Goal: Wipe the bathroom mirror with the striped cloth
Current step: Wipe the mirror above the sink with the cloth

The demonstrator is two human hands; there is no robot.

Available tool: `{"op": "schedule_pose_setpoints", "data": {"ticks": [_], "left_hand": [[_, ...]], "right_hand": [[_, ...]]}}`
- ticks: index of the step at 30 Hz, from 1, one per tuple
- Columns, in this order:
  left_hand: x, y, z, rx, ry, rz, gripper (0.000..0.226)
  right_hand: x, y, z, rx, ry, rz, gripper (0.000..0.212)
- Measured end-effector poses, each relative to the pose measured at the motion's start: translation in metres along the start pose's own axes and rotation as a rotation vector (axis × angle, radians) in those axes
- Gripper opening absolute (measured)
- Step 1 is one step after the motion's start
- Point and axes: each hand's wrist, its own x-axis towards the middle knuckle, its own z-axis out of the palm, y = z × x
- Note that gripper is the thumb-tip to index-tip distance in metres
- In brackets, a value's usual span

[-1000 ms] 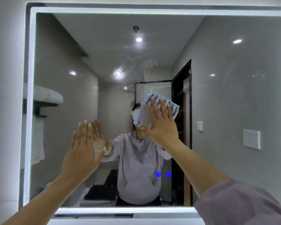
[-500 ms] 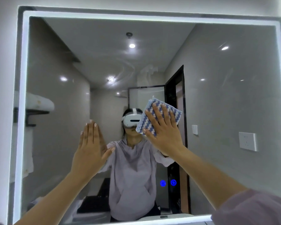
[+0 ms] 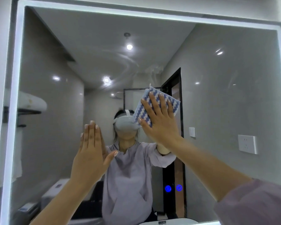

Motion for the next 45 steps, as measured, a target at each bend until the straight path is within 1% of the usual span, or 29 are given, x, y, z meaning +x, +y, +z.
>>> {"op": "schedule_pose_setpoints", "data": {"ticks": [5,11,16,21,27,33,38,42,45], "left_hand": [[0.000,0.002,0.002,0.001,-0.001,-0.013,0.100],[0.002,0.001,0.004,0.046,-0.001,-0.030,0.098],[0.004,0.001,0.006,0.070,-0.028,-0.022,0.097],[0.004,-0.001,0.005,0.087,-0.049,-0.021,0.099],[0.004,0.000,0.003,0.091,-0.057,-0.024,0.098],[0.003,-0.002,0.006,0.099,-0.044,-0.026,0.097],[0.002,0.000,0.004,0.069,-0.033,-0.021,0.097],[0.001,0.001,0.003,0.022,-0.018,-0.026,0.098],[0.000,0.001,0.004,0.005,-0.015,-0.032,0.098]], "right_hand": [[0.052,-0.028,-0.006,-0.012,-0.045,-0.045,0.069],[0.100,-0.075,-0.007,-0.048,-0.045,-0.137,0.070],[0.119,-0.066,-0.015,-0.101,-0.016,-0.286,0.068],[0.122,-0.061,-0.014,-0.091,0.003,-0.302,0.063],[0.129,-0.031,-0.026,-0.057,-0.014,-0.164,0.061],[0.122,0.040,-0.041,-0.016,0.028,0.023,0.061],[0.109,0.092,-0.047,0.018,0.035,0.244,0.061],[0.108,0.095,-0.047,0.004,0.019,0.320,0.061],[0.113,0.081,-0.046,0.057,0.005,0.391,0.062]]}}
